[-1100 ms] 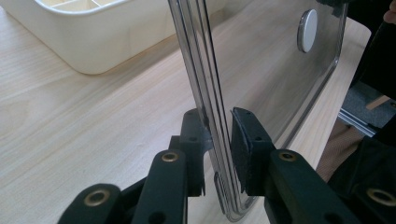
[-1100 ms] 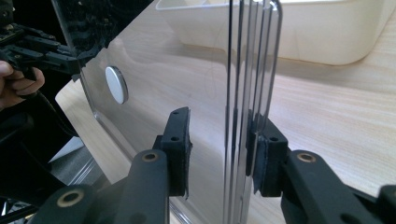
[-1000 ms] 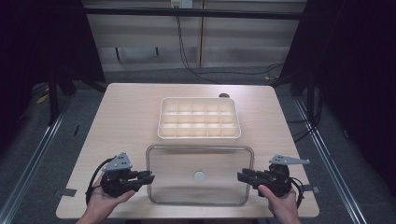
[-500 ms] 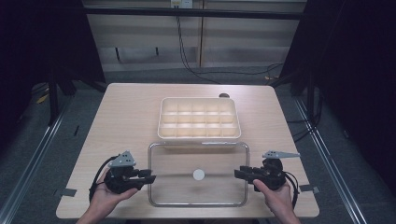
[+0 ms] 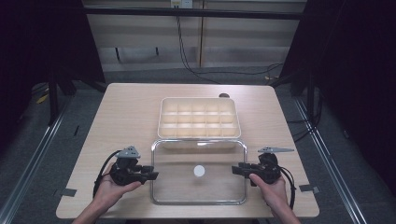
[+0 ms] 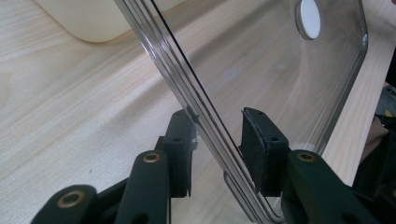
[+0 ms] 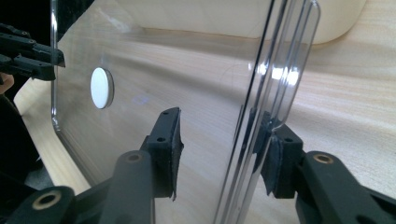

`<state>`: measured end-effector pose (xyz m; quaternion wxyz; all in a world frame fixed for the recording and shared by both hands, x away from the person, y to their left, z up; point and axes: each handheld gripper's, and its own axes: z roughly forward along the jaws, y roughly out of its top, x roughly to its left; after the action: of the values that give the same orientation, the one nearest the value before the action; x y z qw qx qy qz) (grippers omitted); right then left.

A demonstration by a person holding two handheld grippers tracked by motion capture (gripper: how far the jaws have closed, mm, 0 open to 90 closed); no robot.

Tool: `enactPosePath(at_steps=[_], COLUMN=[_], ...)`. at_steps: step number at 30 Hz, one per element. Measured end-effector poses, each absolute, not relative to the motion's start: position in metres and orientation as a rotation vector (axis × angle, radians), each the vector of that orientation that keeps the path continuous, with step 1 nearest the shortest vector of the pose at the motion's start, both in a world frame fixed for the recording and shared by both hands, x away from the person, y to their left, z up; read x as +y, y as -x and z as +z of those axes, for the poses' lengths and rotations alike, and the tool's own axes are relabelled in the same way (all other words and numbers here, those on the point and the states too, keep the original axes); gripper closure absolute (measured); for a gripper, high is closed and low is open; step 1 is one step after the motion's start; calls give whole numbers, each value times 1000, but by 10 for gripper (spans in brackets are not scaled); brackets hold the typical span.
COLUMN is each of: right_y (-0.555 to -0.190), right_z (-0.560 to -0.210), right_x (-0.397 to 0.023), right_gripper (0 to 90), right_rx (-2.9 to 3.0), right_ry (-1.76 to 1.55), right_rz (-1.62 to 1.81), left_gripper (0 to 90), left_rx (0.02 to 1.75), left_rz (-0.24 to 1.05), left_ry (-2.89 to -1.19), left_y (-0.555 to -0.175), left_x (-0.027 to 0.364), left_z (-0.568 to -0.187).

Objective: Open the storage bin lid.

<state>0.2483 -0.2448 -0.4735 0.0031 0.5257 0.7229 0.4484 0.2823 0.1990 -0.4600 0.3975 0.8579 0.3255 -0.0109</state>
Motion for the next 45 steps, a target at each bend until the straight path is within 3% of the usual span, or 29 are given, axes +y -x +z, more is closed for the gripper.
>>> enactPosePath(at_steps=[24, 35, 45], right_y=[-254, -256, -257], right_z=[-487, -492, -493], right_x=[-240, -232, -230], right_gripper=[452, 351, 327], right_rx=[2286, 2313, 2293], right_ry=[-1672, -1642, -1633], right_rz=[1335, 1259, 1249], left_gripper=[619, 613, 611], left_rx=[863, 860, 859], left_rz=[-92, -106, -105], left_ry=[-2164, -2166, -2169], left_y=[-295, -298, -297], left_x=[199, 199, 198], left_z=[-474, -477, -479])
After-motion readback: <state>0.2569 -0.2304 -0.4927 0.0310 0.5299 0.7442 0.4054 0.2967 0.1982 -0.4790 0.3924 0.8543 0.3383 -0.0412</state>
